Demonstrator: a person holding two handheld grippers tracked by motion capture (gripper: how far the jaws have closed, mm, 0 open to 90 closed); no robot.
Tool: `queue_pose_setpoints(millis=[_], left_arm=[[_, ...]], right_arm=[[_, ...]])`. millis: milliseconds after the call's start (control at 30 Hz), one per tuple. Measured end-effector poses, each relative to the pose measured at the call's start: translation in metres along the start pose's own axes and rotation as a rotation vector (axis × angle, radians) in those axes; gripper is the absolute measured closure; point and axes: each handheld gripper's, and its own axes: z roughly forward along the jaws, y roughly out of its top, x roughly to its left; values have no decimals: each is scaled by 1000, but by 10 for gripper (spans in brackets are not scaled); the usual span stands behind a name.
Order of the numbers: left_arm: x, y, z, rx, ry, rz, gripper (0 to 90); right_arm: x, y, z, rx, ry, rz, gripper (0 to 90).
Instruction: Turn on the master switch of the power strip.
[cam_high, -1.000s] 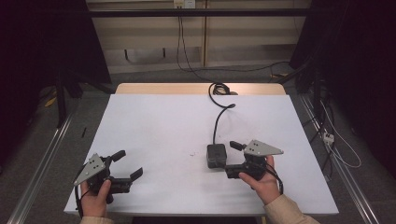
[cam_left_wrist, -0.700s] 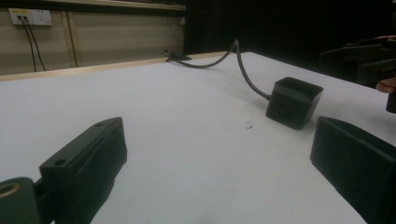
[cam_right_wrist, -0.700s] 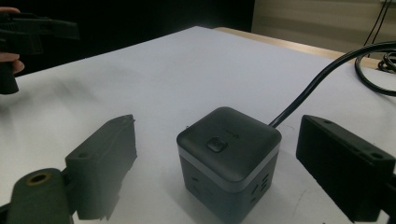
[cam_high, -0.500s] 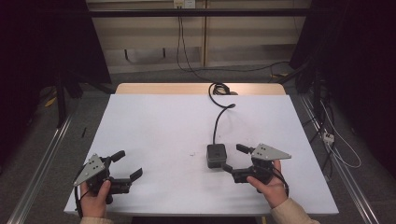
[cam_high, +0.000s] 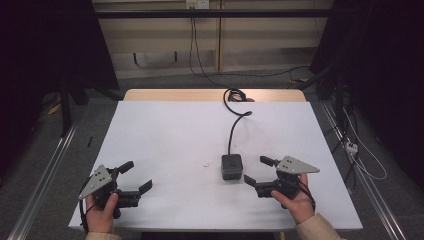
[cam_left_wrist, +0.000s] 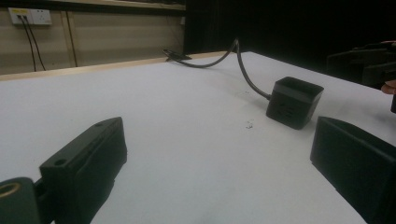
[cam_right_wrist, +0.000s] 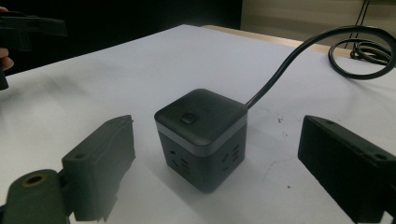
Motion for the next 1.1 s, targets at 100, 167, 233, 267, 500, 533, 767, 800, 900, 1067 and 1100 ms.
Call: queue_pose_setpoints(millis=[100, 167, 233, 267, 500, 533, 767, 800, 900, 1067, 1100], left_arm=[[0, 0, 0, 0, -2, 2, 34], [0, 0, 0, 1, -1, 2, 34], [0, 0, 0, -1, 0, 0, 34], [0, 0, 0, 0, 0, 1, 34], [0, 0, 1, 0, -3, 3, 34], [0, 0, 1, 0, -2, 2, 34], [0, 0, 1, 1, -2, 1, 34], [0, 0, 1, 1, -3, 1, 34], [0, 0, 1, 1, -1, 2, 34], [-1, 0, 1, 0, -1, 1, 34], [-1, 0, 1, 1, -1, 1, 34]], right_arm=[[-2, -2, -3, -3, -2, 2, 107], [-3, -2, -5, -3, -7, 1, 107], [-4, -4, -7, -3, -7, 1, 107], [-4, -4, -8, -5, -8, 1, 107], [-8, -6, -13, -5, -14, 8, 107], [-8, -7, -13, -4, -15, 9, 107], [-11, -9, -17, -3, -22, 11, 107], [-11, -9, -18, -3, -22, 10, 107], [-13, -11, -20, -2, -25, 14, 107], [-15, -13, -24, -2, -35, 18, 107], [-16, -13, -25, -1, -35, 19, 107]])
